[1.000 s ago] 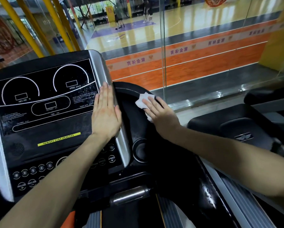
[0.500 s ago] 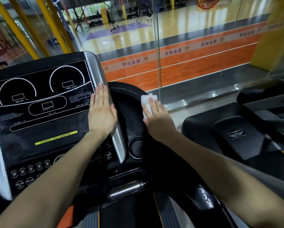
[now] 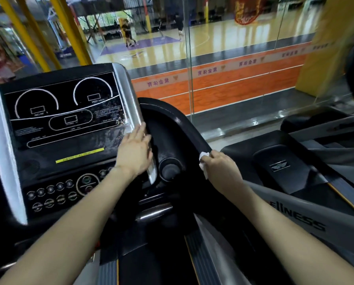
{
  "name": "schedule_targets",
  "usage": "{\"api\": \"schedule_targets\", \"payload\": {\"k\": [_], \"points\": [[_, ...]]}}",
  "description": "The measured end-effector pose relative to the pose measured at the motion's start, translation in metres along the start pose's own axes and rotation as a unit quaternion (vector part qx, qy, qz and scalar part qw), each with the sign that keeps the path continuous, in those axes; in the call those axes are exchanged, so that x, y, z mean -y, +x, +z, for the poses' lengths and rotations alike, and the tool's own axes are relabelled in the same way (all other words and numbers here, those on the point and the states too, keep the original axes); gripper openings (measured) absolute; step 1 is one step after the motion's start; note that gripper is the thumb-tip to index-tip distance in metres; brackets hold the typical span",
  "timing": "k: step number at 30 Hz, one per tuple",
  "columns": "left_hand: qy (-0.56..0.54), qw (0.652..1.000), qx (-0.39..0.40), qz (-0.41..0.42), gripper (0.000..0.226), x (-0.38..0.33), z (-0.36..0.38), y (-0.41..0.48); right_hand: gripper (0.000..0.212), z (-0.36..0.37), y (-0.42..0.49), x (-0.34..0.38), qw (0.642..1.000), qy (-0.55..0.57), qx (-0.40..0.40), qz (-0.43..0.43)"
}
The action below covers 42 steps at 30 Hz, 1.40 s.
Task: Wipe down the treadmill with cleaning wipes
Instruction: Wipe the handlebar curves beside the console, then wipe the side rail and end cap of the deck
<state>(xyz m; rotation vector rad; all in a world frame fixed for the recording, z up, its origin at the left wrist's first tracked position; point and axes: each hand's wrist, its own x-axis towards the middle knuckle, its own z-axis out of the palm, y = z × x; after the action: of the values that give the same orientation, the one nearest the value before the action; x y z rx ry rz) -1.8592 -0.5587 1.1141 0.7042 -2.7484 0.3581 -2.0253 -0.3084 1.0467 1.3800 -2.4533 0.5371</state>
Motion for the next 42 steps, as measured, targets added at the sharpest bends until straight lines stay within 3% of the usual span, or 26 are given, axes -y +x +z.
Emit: {"api": "schedule_targets", "payload": {"k": [3,4,7,11,15,19,23,25,28,30,38,42], "points": [[-0.028,0.999,0.0,0.023,0.041,-0.018,0.0,-0.069,0.051,-0.016,-0.027,0.039,0.999,0.014,-0.003,-0.028],[-0.033,0.999,0.001,0.02,0.037,-0.019,0.002,-0.093,0.052,-0.019,-0.036,0.053,0.999,0.012,-0.002,-0.042],[-0.036,0.999,0.036,-0.012,0.025,-0.008,0.008,-0.174,0.027,-0.015,-0.062,0.095,0.997,0.05,0.024,-0.054],[-0.02,0.991,0.1,-0.087,0.017,0.016,0.001,-0.295,0.056,0.011,-0.111,0.144,0.987,0.073,0.085,-0.118],[-0.033,0.982,0.1,-0.158,0.009,0.021,-0.016,-0.399,0.058,0.014,-0.174,0.194,0.971,0.091,0.14,-0.169],[-0.18,0.952,0.146,-0.2,0.039,-0.001,-0.023,-0.467,0.049,0.015,-0.239,0.234,0.935,0.184,0.261,-0.155],[-0.336,0.912,0.167,-0.168,0.081,-0.025,-0.025,-0.496,0.022,0.001,-0.282,0.251,0.9,0.275,0.308,-0.141],[-0.36,0.91,0.137,-0.15,0.072,-0.037,-0.026,-0.499,0.017,-0.007,-0.296,0.253,0.898,0.298,0.293,-0.137],[-0.369,0.909,0.114,-0.157,0.031,-0.056,-0.031,-0.495,0.018,-0.017,-0.311,0.249,0.903,0.299,0.275,-0.141],[-0.36,0.91,0.121,-0.167,0.019,-0.066,-0.036,-0.49,0.023,-0.025,-0.317,0.242,0.914,0.281,0.258,-0.137],[-0.308,0.938,0.107,-0.121,0.02,-0.11,-0.019,-0.471,0.02,-0.041,-0.369,0.161,0.969,0.069,0.227,-0.075],[-0.294,0.948,0.104,-0.061,0.025,-0.15,-0.009,-0.451,0.012,-0.07,-0.41,0.098,0.974,-0.04,0.225,-0.008]]}}
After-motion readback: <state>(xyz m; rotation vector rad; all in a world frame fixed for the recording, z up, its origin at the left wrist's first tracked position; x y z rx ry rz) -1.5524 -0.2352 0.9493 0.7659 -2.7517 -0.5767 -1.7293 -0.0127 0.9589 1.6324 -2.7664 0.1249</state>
